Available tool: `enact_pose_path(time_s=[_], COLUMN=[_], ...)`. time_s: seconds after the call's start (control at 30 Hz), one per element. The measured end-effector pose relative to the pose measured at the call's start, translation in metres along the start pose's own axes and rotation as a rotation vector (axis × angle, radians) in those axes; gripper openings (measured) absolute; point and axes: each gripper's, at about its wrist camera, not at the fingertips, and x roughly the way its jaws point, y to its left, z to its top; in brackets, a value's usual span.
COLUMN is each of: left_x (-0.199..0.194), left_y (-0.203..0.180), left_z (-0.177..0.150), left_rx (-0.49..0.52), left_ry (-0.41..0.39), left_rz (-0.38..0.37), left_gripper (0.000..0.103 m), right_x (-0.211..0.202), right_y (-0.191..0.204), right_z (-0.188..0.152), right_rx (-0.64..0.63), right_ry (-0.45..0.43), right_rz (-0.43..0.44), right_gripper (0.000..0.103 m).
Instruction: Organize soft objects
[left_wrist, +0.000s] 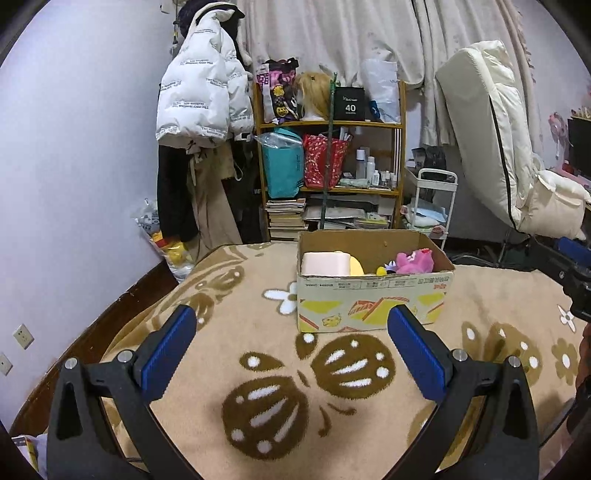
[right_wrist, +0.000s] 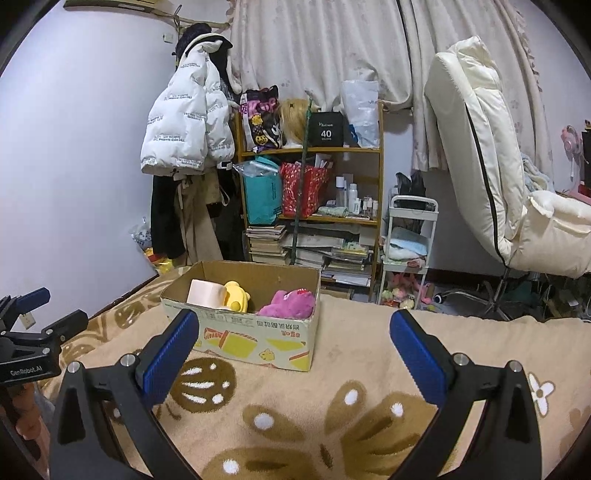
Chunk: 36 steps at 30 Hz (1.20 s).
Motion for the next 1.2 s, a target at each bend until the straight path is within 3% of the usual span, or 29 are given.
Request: enact_pose_path(time_s=[1.2], left_x=[0.004], left_y=[0.003], left_z=[0.001], left_rx=[-0.010], left_ry=[0.014], left_rz=[0.009], left_gripper=[0.102], right_x=[0.011], right_y=[-0.003], right_z=[-0.011], right_rx=[0.009], right_ry=[0.031], right_rz=[-0.003], right_gripper=[0.103])
